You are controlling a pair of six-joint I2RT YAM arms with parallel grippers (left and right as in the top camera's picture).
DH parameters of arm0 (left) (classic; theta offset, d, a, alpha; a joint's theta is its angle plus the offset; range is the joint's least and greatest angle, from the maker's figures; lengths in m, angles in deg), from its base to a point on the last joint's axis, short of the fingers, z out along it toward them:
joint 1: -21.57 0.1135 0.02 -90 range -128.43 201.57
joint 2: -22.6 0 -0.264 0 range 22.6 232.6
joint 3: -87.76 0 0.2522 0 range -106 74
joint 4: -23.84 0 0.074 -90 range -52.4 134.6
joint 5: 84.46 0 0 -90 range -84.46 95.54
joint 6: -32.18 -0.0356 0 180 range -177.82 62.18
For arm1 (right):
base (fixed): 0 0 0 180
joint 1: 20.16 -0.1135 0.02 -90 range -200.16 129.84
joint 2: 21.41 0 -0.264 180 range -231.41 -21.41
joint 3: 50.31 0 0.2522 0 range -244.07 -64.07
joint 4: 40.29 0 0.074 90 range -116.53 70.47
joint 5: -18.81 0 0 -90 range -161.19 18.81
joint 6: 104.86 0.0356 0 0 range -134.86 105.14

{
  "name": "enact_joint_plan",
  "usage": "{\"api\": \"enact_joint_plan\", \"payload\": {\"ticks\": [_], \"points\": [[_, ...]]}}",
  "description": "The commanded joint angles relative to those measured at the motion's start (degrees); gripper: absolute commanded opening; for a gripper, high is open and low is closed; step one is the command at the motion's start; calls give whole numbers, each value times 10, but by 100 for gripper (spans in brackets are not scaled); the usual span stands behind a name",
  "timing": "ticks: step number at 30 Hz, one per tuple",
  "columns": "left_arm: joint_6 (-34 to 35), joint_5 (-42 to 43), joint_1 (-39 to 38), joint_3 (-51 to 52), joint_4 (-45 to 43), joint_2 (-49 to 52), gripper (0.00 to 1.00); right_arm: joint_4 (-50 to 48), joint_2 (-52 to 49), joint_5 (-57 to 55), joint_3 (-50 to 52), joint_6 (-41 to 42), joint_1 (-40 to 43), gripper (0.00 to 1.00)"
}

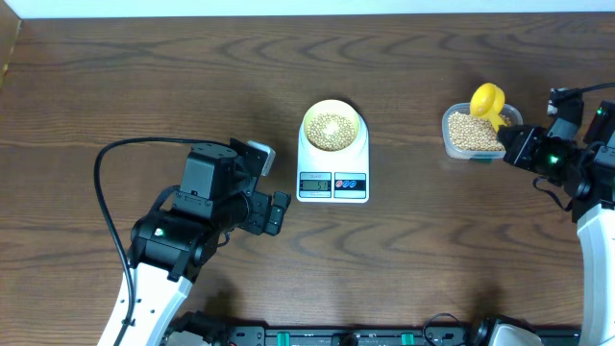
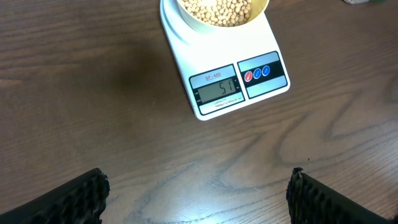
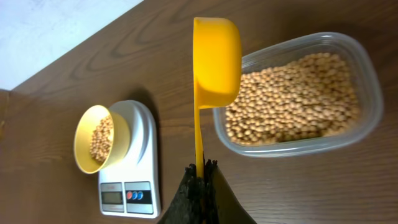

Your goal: Scoop item into bowl and weigh 50g on scale

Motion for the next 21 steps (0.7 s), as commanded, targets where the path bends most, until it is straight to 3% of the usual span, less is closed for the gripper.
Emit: {"api": "enact_joint_plan", "payload": {"ticks": [1, 6, 11, 14, 15, 18, 21], "points": [[-1, -6, -1, 0, -1, 0, 94, 1, 9, -7, -6, -38, 4, 1], [-1, -6, -1, 0, -1, 0, 94, 8, 9, -128, -6, -65, -3, 1], [-1, -6, -1, 0, -1, 0, 94, 24, 6, -168, -4, -186, -36, 1], [-1, -6, -1, 0, -1, 0, 94, 36, 3, -264, -3, -240, -71, 1], [-1, -6, -1, 0, -1, 0, 94, 34, 0, -344, -3, -265, -101, 1], [-1, -6, -1, 0, -1, 0, 94, 22, -5, -431, -3, -277, -139, 1], [-1, -6, -1, 0, -1, 0, 94, 9, -15, -449, -3, -277, -162, 1]]}}
